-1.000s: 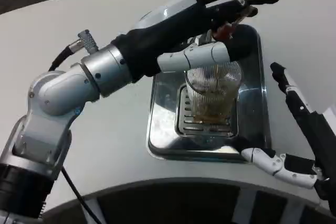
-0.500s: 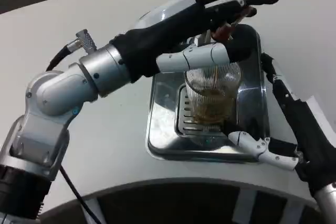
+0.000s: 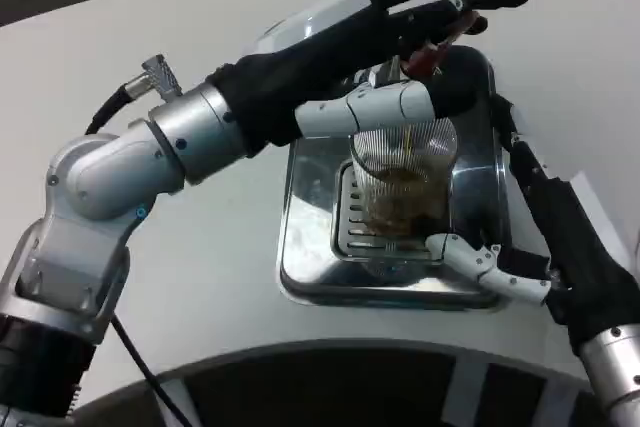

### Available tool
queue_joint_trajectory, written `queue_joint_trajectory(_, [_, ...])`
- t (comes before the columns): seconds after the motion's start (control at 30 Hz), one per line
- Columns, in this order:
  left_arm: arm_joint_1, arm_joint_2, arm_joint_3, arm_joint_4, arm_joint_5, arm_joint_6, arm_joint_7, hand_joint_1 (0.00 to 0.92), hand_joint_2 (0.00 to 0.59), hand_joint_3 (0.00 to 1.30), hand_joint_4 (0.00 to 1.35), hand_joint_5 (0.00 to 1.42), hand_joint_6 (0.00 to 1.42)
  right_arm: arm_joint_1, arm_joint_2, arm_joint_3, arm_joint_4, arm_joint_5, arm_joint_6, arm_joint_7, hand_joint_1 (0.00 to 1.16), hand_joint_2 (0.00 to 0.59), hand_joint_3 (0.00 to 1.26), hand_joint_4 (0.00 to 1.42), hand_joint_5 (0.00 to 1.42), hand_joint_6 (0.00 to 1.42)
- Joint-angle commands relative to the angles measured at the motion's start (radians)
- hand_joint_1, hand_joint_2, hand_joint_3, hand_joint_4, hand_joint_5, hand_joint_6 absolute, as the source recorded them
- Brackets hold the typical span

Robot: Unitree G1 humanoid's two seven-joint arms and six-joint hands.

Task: Grasp the cup under the faucet to collect the drink, then remove the cup.

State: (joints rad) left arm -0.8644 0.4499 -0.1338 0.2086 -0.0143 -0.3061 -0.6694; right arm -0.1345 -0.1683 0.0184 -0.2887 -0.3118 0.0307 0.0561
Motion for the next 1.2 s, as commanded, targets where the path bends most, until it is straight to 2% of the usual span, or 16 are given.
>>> queue_joint_trajectory(0.03, [0.019, 0.012, -0.013, 0.007, 0.011, -0.005, -0.032, 0.0, 0.083, 0.12, 0.04, 0.1, 0.09, -0.03, 0.006, 0.007, 0.041, 0.017, -0.027, -0.017, 0.78, 0.207, 0.0, 0.0, 0.0, 0.0])
queue_joint_trajectory(0.4, [0.01, 0.015, -0.012, 0.014, 0.007, -0.008, -0.035, 0.0, 0.083, 0.12, 0.04, 0.1, 0.09, -0.096, 0.008, 0.018, 0.113, 0.037, -0.031, -0.015, 0.79, 0.207, 0.0, 0.0, 0.0, 0.0])
queue_joint_trajectory(1.2, [-0.003, 0.022, -0.012, 0.031, 0.009, -0.023, -0.044, 0.004, 0.093, 0.13, 0.05, 0.11, 0.09, -0.145, 0.035, 0.048, 0.197, 0.038, -0.034, -0.051, 0.79, 0.204, 0.0, 0.0, 0.0, 0.0])
